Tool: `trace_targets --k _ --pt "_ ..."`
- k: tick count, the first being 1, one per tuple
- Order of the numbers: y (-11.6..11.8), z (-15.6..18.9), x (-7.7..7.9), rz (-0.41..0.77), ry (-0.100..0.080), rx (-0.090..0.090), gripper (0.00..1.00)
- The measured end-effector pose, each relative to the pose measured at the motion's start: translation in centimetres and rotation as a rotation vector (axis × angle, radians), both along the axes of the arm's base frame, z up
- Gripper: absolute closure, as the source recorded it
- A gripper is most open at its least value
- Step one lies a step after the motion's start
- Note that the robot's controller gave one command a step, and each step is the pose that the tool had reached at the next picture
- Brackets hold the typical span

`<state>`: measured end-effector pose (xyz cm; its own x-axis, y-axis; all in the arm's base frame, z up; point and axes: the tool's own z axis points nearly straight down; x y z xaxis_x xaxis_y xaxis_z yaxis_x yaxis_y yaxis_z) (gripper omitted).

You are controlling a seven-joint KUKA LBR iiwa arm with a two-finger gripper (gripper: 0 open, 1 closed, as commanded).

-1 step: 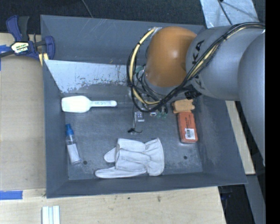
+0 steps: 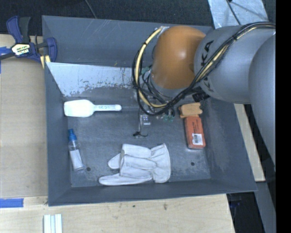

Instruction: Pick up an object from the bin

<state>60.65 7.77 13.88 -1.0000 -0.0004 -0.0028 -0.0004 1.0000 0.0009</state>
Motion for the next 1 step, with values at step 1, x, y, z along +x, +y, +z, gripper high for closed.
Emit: trace_targets --k 1 --pt "0.17 -2.67 -3.03 0.061 -0.004 -0.001 0.0"
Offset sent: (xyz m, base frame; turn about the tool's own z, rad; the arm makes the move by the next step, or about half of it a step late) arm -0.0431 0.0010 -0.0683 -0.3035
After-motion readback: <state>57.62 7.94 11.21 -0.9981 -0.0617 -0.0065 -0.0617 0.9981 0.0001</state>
